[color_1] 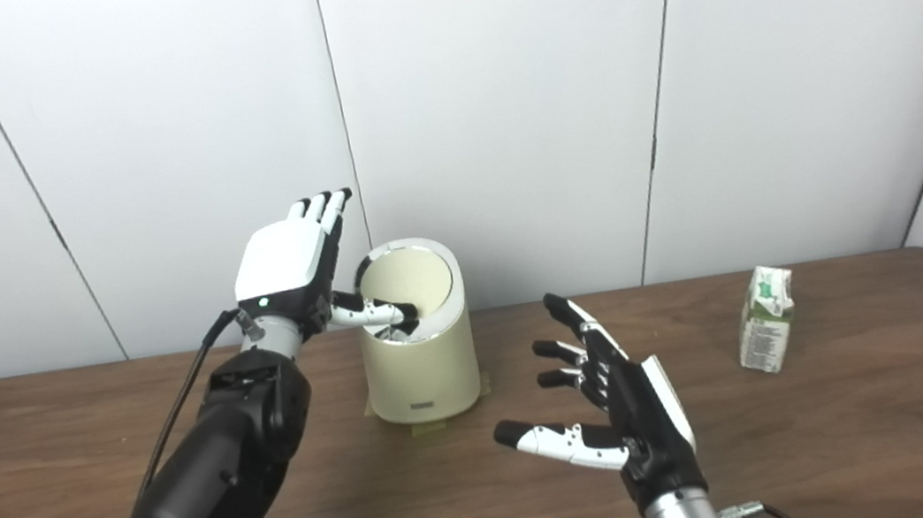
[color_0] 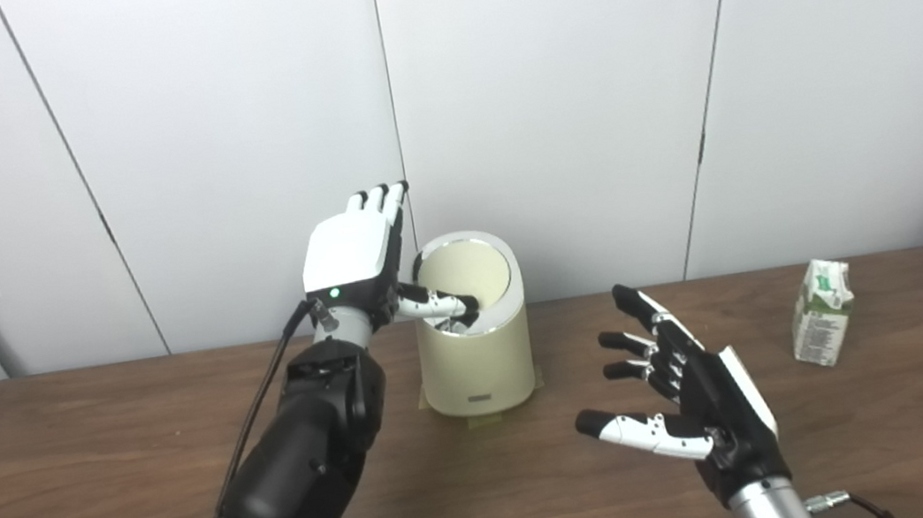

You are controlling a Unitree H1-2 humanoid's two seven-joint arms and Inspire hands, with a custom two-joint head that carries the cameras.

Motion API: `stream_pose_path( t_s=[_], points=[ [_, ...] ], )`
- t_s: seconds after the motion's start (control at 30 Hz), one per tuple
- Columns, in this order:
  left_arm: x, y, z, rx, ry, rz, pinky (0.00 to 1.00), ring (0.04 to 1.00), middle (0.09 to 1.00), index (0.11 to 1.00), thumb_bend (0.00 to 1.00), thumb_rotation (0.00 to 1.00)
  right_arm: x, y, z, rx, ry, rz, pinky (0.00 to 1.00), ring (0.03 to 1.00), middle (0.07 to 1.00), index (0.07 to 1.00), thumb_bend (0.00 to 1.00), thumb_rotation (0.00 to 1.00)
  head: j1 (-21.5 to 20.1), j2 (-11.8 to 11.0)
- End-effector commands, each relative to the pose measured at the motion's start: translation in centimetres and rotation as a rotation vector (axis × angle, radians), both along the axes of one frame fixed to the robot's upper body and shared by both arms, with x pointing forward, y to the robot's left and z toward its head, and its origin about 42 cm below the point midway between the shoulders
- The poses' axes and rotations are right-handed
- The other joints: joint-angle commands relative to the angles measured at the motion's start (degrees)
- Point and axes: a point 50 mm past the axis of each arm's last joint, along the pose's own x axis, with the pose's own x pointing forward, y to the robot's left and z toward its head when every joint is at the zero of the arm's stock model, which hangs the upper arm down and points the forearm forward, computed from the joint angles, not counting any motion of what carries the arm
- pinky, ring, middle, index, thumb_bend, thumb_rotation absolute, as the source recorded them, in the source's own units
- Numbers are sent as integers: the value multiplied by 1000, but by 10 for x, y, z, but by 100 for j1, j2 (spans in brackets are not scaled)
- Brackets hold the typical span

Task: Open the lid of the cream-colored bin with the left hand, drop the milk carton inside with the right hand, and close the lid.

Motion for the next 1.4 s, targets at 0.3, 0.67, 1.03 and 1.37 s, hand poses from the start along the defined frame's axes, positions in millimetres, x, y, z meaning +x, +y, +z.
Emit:
stream_pose_path(
  t_s=[0.3,0.67,1.03,1.37],
  points=[
    [-1,18,12,-149,1,-2,937,990,992,995,1000,261,2,1,17,-11,-78,11,670,791,927,887,777,240,28,-1],
    [-41,54,37,-1038,-58,-297,749,888,958,987,844,352,2,-3,16,6,-68,19,681,789,926,890,756,230,73,13],
    [-100,107,-6,-1161,-28,-266,638,742,798,823,749,235,3,-9,13,-4,-54,20,677,796,933,899,746,211,128,26],
    [-142,128,-64,-1184,-54,-157,516,618,705,740,687,168,2,-15,12,-22,-48,30,665,795,936,908,748,170,98,28]
  ],
)
